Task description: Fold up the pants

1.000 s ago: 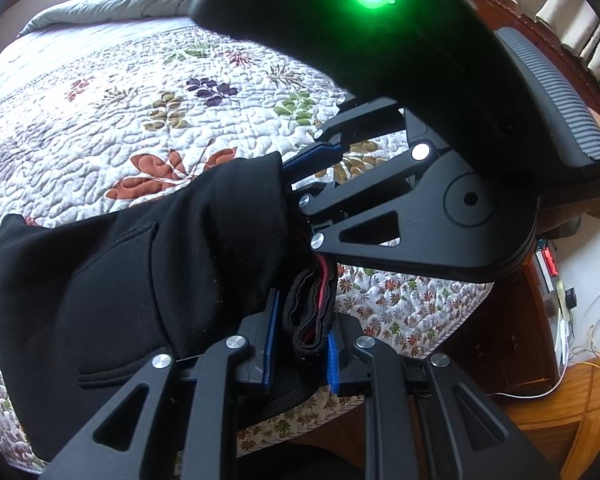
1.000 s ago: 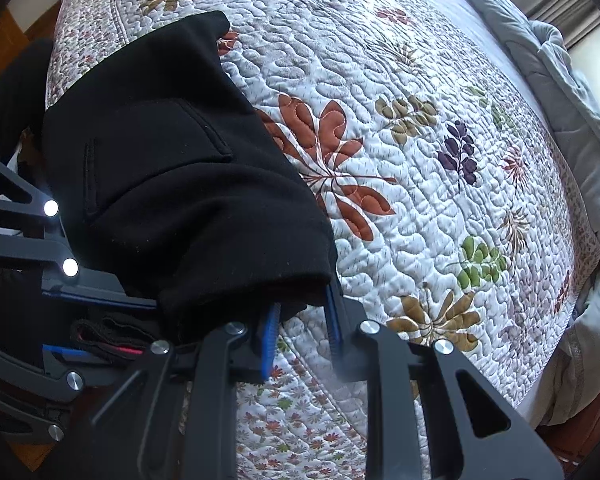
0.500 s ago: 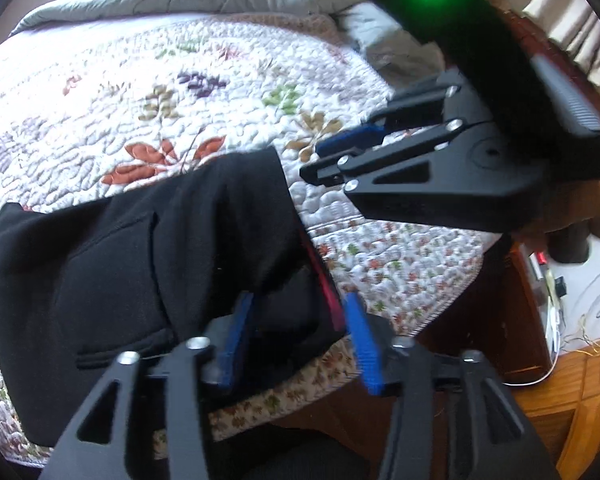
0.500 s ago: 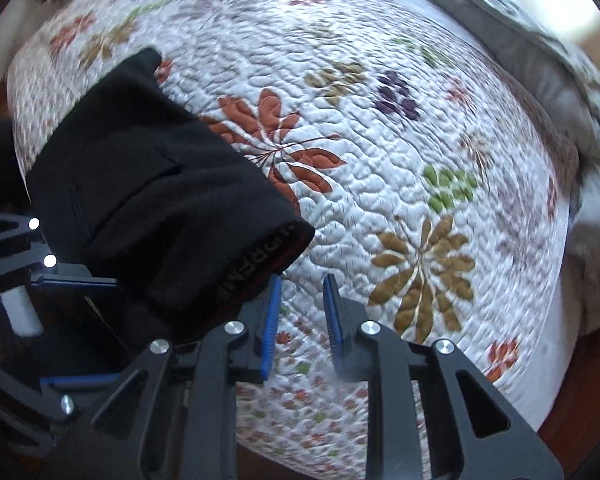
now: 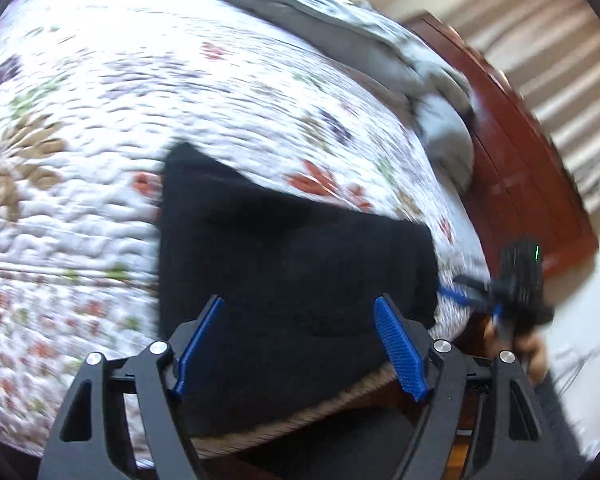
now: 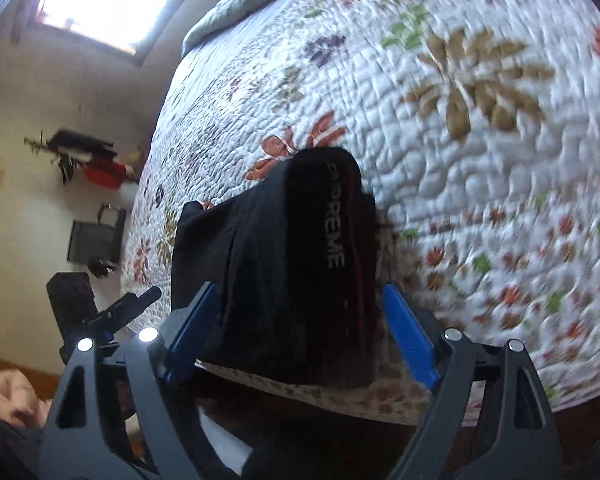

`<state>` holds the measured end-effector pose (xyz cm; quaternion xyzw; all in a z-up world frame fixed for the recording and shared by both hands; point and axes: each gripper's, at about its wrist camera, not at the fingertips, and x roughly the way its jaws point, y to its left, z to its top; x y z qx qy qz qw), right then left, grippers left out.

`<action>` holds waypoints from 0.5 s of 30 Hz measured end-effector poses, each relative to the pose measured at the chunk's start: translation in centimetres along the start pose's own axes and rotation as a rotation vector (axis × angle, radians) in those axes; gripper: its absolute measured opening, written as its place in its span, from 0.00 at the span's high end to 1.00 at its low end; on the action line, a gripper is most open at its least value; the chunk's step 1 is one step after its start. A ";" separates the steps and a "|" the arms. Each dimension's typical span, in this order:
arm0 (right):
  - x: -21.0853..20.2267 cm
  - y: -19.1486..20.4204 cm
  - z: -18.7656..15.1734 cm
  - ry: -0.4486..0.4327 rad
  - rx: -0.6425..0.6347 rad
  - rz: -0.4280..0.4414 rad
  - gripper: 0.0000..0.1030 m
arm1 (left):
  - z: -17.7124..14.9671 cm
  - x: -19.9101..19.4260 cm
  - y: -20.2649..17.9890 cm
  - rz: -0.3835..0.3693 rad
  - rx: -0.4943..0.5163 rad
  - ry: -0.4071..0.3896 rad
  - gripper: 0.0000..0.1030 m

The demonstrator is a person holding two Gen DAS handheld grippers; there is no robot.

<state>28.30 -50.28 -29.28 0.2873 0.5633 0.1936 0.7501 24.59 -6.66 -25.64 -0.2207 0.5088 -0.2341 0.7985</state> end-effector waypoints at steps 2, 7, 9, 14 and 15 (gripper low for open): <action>1.0 -0.7 -0.5 -0.001 0.034 0.011 0.18 | 0.9 -0.2 2.1 0.004 -0.032 -0.004 0.25; 1.9 -1.0 -1.2 -0.005 0.074 0.035 0.25 | 1.6 1.3 4.2 0.004 -0.051 0.025 0.25; 2.1 -0.2 -1.3 0.007 0.047 0.003 0.42 | 1.5 2.1 4.7 0.009 -0.067 0.037 0.25; 1.8 2.3 -1.5 0.031 -0.018 -0.071 0.84 | 0.8 3.6 5.2 0.064 -0.106 0.054 0.27; 1.4 3.3 -1.6 0.028 -0.046 -0.089 0.85 | 0.7 3.8 5.4 0.071 -0.117 0.054 0.27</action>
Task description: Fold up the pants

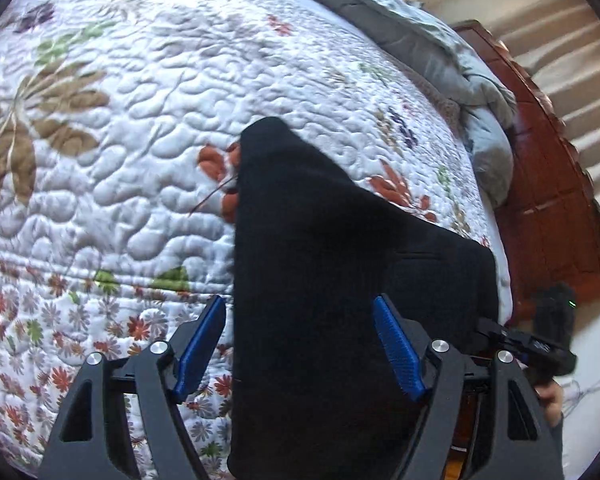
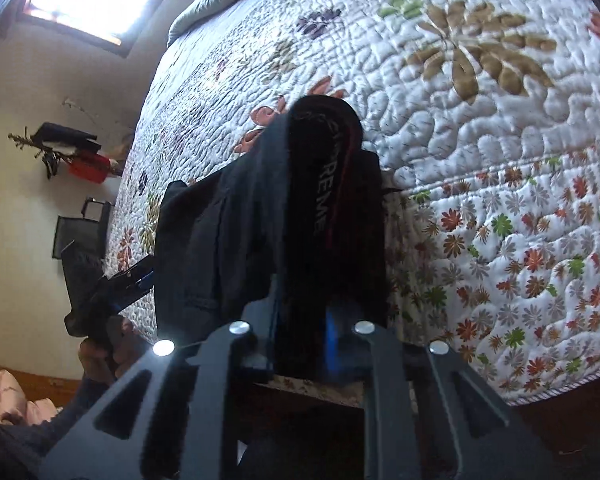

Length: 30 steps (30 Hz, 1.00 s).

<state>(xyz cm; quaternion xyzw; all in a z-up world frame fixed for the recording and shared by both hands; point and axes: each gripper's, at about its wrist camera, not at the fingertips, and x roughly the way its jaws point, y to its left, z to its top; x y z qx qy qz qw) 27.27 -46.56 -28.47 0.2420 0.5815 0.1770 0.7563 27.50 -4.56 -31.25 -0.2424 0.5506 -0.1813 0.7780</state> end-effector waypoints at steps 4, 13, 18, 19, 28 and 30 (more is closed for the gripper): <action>-1.2 0.5 -0.6 -0.041 -0.010 -0.024 0.86 | -0.5 0.5 0.2 0.018 -0.005 0.012 0.27; -2.2 -0.6 -0.6 -0.121 0.009 -0.088 0.57 | 0.3 -3.6 -0.3 0.019 0.039 -0.091 0.27; -4.7 0.6 2.5 -0.230 0.010 0.027 0.60 | 3.3 -4.4 -2.0 -0.209 0.061 -0.098 0.27; -4.2 1.1 3.3 -0.224 -0.002 0.063 0.60 | 4.2 -3.6 -2.4 -0.262 0.057 -0.082 0.27; 3.8 -3.6 7.1 -0.065 0.117 0.089 1.00 | 7.0 4.9 -1.2 -0.155 0.024 0.089 0.46; 4.2 -4.4 6.7 -0.065 0.120 0.120 1.00 | 7.0 5.2 -0.5 -0.173 -0.005 0.086 0.49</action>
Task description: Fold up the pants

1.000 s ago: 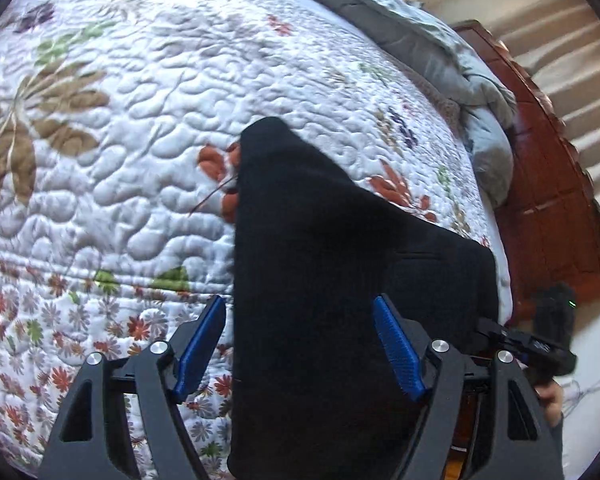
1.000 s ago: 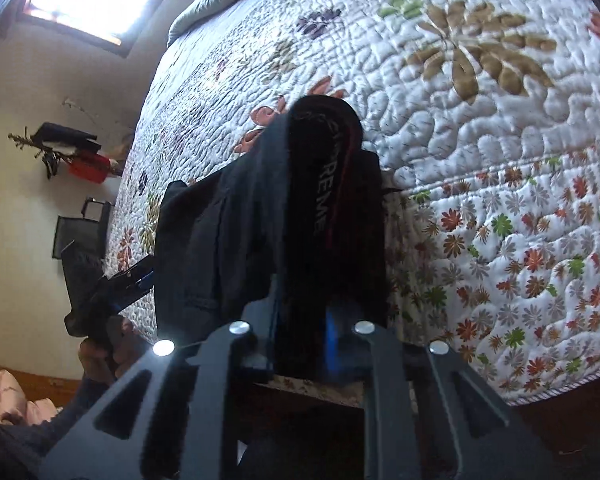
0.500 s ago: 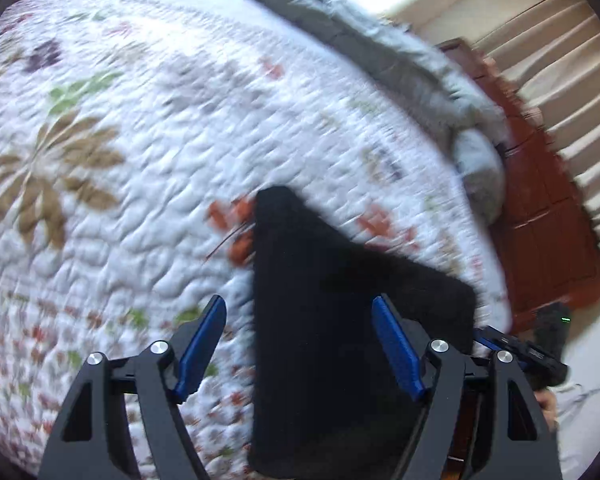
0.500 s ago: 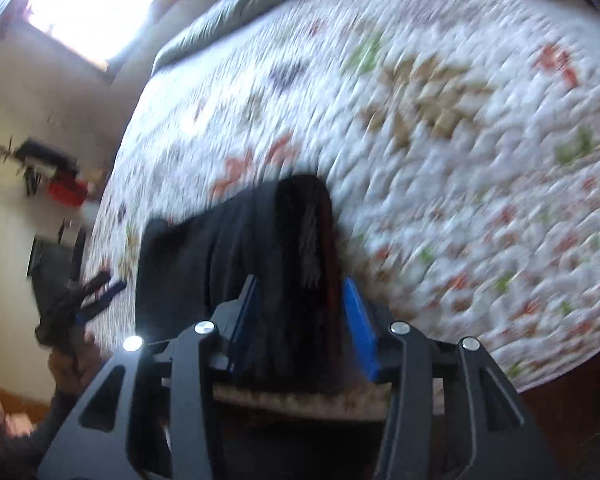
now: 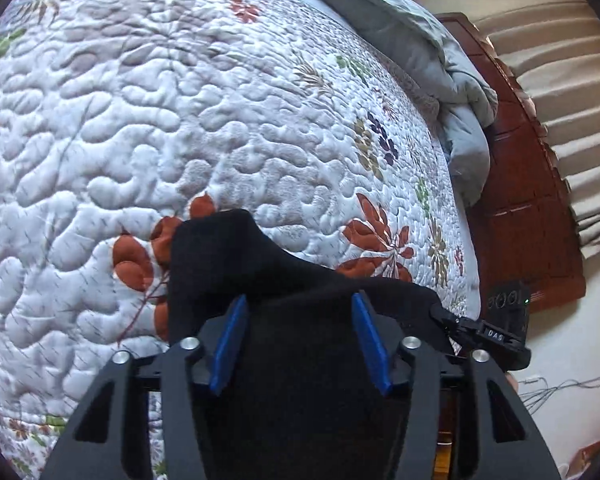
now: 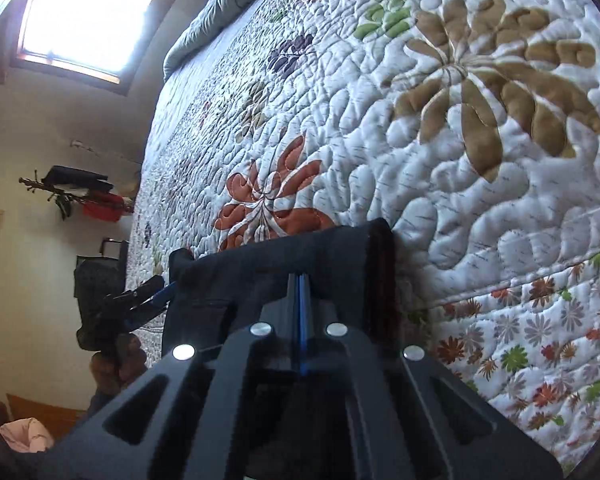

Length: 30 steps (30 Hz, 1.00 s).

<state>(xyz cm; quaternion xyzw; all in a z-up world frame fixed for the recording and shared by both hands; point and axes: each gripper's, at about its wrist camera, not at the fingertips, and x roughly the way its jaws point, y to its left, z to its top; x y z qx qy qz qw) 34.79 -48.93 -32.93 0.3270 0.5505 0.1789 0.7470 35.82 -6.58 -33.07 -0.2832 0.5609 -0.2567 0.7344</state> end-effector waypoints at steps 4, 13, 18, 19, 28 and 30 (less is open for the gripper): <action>-2.1 0.7 -1.2 -0.032 -0.021 0.034 0.98 | -0.5 -1.7 -0.6 -0.019 -0.005 -0.031 0.43; -7.1 3.8 -9.0 -0.041 -0.117 0.061 0.78 | -7.5 -8.6 -2.9 -0.112 0.092 -0.059 0.31; -4.3 0.4 -11.4 0.021 -0.048 -0.019 1.00 | -10.7 -4.8 -0.9 -0.076 0.048 0.067 0.33; -4.3 -0.3 -11.5 0.016 -0.032 -0.013 1.00 | -10.8 -4.3 -0.5 -0.059 0.040 0.071 0.34; -5.9 -2.1 -12.1 -0.031 0.041 0.006 1.00 | -10.0 -4.3 0.1 -0.065 -0.041 0.086 0.32; -6.7 -1.3 -12.3 -0.036 0.015 0.006 0.89 | -10.1 -5.3 -0.2 -0.045 -0.028 0.063 0.26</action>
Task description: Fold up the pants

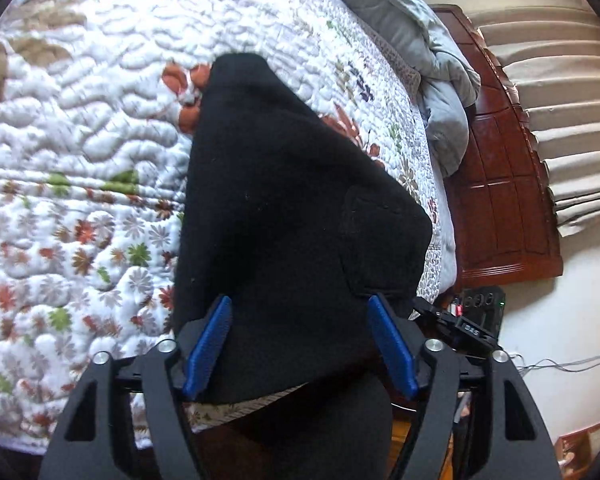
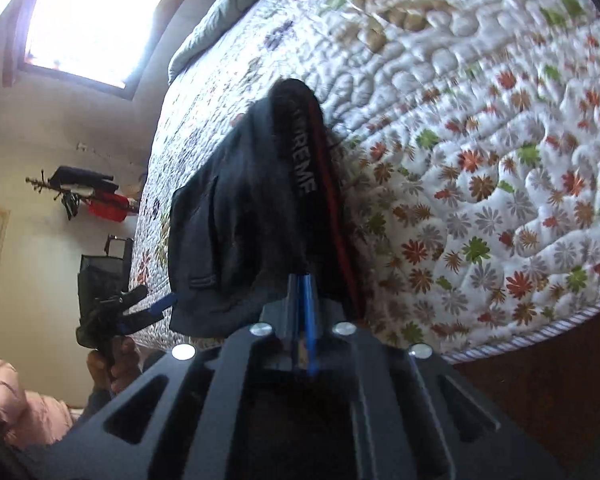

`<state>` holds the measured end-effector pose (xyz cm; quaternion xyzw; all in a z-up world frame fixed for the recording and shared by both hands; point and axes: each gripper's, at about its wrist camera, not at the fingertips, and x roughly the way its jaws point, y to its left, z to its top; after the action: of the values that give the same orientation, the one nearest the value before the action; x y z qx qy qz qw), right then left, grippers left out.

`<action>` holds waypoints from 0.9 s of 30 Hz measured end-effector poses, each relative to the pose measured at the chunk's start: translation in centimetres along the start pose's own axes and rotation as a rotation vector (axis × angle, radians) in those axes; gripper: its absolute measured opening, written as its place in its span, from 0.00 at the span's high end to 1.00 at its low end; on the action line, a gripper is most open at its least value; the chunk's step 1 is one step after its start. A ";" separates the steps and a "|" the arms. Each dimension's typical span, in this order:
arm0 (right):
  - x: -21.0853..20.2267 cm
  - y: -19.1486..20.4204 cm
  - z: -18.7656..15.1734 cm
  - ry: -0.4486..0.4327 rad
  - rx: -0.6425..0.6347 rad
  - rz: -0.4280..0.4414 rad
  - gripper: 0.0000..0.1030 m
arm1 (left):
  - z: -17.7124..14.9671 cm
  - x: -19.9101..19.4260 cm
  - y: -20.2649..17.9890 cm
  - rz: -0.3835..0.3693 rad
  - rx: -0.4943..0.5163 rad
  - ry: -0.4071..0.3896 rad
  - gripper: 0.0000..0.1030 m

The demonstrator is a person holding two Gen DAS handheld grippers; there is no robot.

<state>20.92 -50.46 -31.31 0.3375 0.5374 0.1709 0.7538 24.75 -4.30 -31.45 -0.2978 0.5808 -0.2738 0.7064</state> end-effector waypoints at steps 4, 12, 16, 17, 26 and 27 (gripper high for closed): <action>-1.7 0.7 0.2 -0.036 -0.026 -0.062 0.34 | -0.7 -1.6 0.1 0.026 -0.005 -0.026 0.22; 1.4 0.1 4.2 0.083 0.041 -0.007 0.09 | 0.5 -1.7 3.5 0.036 -0.107 -0.016 0.18; 4.1 0.6 5.1 0.131 0.063 -0.026 0.09 | 0.7 -1.4 4.0 0.067 -0.101 -0.007 0.18; 4.7 0.8 5.0 0.145 0.055 -0.035 0.09 | 0.7 -1.6 3.9 0.066 -0.100 -0.014 0.18; 5.7 1.7 4.2 0.159 0.015 -0.076 0.07 | -0.1 -2.5 4.3 0.044 -0.095 -0.023 0.18; 5.6 1.4 4.3 0.162 0.017 -0.077 0.07 | 0.0 -2.5 4.4 0.040 -0.099 -0.024 0.18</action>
<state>27.07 -47.41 -33.38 0.3080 0.6104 0.1641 0.7111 24.53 0.45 -33.07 -0.3236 0.5912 -0.2270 0.7030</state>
